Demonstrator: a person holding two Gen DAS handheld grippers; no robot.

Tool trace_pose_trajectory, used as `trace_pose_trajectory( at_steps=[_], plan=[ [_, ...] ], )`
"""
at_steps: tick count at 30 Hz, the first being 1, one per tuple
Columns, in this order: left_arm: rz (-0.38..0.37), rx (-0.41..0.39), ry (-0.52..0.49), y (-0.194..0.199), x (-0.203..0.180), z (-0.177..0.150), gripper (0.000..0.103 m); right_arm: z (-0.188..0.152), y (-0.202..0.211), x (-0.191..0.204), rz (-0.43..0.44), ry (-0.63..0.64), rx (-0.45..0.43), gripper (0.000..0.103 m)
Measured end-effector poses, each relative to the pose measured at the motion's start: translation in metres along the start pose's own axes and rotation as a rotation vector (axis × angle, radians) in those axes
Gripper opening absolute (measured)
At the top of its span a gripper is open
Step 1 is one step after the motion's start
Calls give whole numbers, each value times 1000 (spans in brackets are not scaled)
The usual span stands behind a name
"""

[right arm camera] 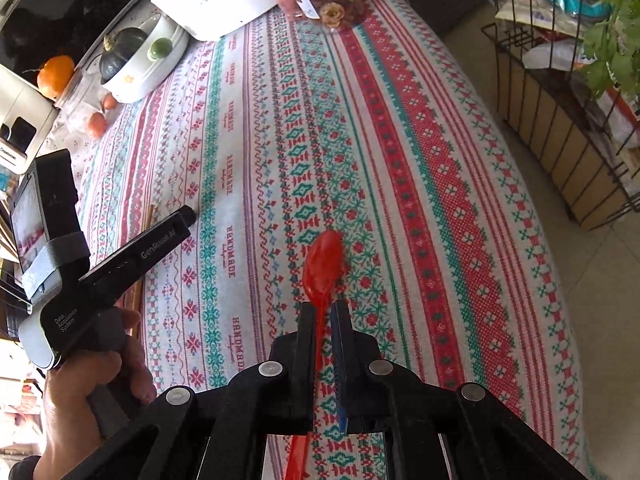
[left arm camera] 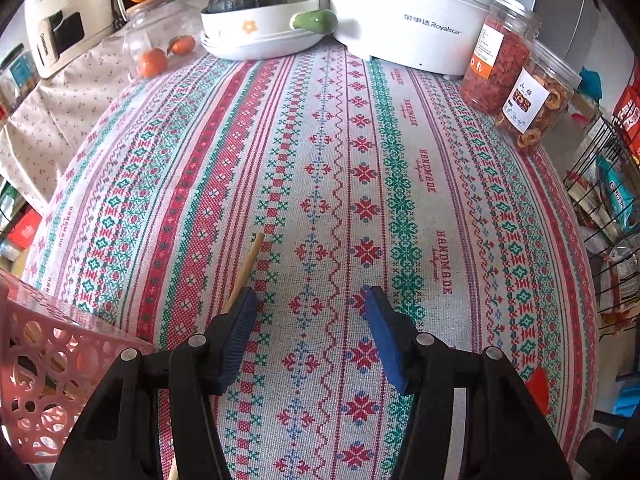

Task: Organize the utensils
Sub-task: 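Lift the red spoon with the right tool while the left tool approaches the wooden chopstick, then close the left tool on the wooden chopstick while the right tool holds the red spoon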

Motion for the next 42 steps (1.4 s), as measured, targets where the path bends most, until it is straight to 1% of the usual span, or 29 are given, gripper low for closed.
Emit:
trace_pose_trajectory(
  at_steps=[2, 4, 5, 6, 7, 10, 11, 12, 13, 14, 16, 19, 21, 23, 25, 26, 27, 28, 30, 32, 36, 38, 39, 42],
  plan=[
    [-14, -4, -27, 3, -5, -3, 52, 0, -1, 0, -3, 3, 4, 9],
    [-34, -2, -59, 6, -10, -6, 41, -1, -2, -1, -9, 1, 7, 9],
    [-44, -1, -77, 8, -12, -8, 38, 0, -3, -1, -11, 0, 8, 9],
    [-48, 1, -96, 10, -14, -10, 32, 0, -3, -2, -11, -1, 9, 9],
    [-40, 5, -115, 11, -15, -11, 28, 0, -3, -2, -11, -1, 9, 9],
    [58, -22, -172, 17, -15, -11, 28, 0, -2, 0, -9, 5, 5, 9],
    [78, -34, -184, 19, -15, -11, 28, 0, -2, 0, -7, 5, 5, 9],
    [89, -32, -186, 18, -14, -11, 30, 0, -2, 1, -5, 7, 5, 9],
    [88, -22, -177, 16, -14, -12, 37, 0, -2, 1, -5, 9, 5, 9],
    [82, -10, -160, 15, -12, -12, 42, 0, -1, 2, -3, 10, 5, 9],
    [84, -18, -126, 15, -6, -10, 62, -1, -1, 2, -1, 12, 6, 9],
    [62, -3, -97, 13, -1, -10, 68, 0, -1, 1, -5, 12, 3, 9],
    [58, 1, -90, 11, 0, -9, 71, 0, -1, 0, -5, 7, 3, 9],
    [39, 9, -77, 10, 0, -9, 71, 1, 0, 0, -4, 4, 1, 9],
    [22, 16, -85, 11, -3, -10, 70, 1, 1, 1, -2, 3, -2, 9],
    [9, 21, -92, 12, -6, -12, 70, 1, 1, 1, -2, 2, -3, 9],
    [-32, 60, -72, 9, -8, -17, 71, 1, 1, 1, -1, 2, -3, 9],
    [-48, 53, -38, 12, -6, -17, 70, 1, 1, 1, -1, 2, -4, 9],
    [-37, 56, -55, 12, -8, -19, 70, 0, 1, 1, -3, 0, -4, 9],
    [-22, 41, -70, 14, -9, -20, 70, 0, 2, 1, -3, 2, -5, 9],
    [49, -12, -122, 22, -11, -20, 70, -1, 2, 1, -4, 0, -6, 9],
    [63, -16, -112, 22, -7, -20, 70, -1, 2, 0, -4, 0, -5, 9],
    [55, -2, -100, 19, -5, -21, 71, -1, 2, 1, -5, 1, -5, 9],
    [17, 24, -32, 13, 6, -19, 78, -1, 2, 0, -5, 2, -5, 9]
  ],
)
Point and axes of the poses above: each gripper's, at about its wrist camera, not at the fingertips, and y roughly against the way its jaws point, x to its left, z to its top, the point moved 8 cm from there along -y, roughly the way its jaws point
